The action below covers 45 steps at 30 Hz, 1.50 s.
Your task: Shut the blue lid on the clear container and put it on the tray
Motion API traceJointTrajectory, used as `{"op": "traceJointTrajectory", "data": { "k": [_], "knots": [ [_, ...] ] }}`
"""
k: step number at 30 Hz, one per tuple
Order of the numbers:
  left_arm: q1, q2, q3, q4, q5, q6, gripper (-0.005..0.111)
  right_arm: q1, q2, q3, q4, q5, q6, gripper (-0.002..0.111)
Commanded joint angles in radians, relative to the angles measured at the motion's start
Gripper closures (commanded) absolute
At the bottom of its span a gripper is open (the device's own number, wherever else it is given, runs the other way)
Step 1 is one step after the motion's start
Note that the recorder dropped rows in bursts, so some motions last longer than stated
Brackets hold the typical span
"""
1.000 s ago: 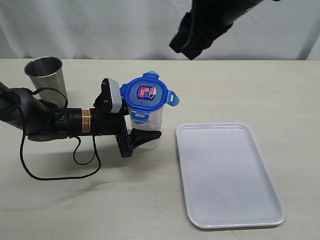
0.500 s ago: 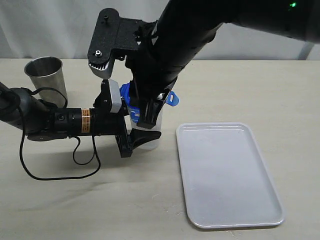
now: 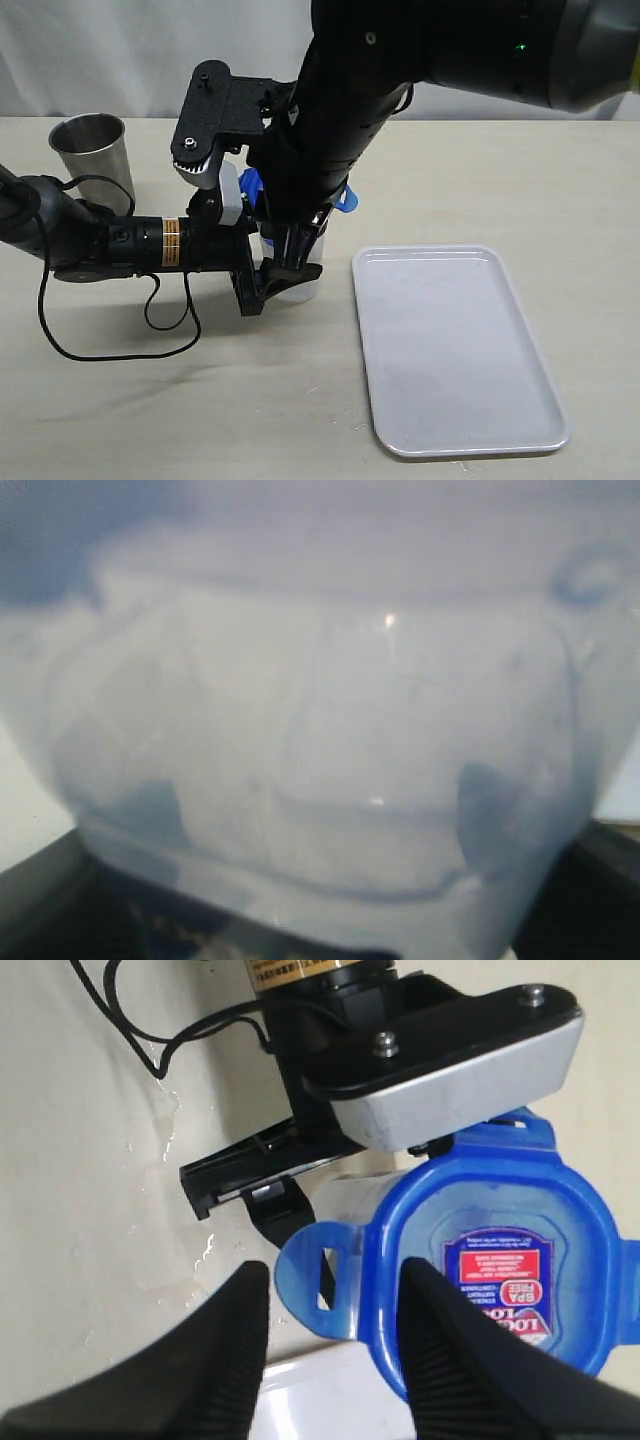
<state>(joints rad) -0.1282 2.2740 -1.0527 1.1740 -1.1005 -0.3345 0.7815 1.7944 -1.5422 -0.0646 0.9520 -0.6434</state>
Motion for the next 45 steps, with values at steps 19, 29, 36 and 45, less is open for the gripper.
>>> {"op": "traceJointTrajectory", "data": {
  "k": [19,29,36,45],
  "knots": [
    [0.002,0.001,0.000,0.026,-0.021,-0.012,0.107,0.000,0.103,0.002,-0.162,0.002,0.109,0.074],
    [0.002,0.001,0.000,0.037,-0.048,-0.012,0.107,0.000,0.171,0.002,-0.162,0.012,0.057,0.076],
    [0.004,0.001,0.000,0.037,-0.061,-0.012,0.107,0.000,0.182,0.002,-0.178,0.014,0.052,0.076],
    [0.036,0.001,0.000,0.045,-0.121,-0.032,0.107,0.000,0.182,0.034,-0.228,-0.068,0.052,0.076]
  ]
}}
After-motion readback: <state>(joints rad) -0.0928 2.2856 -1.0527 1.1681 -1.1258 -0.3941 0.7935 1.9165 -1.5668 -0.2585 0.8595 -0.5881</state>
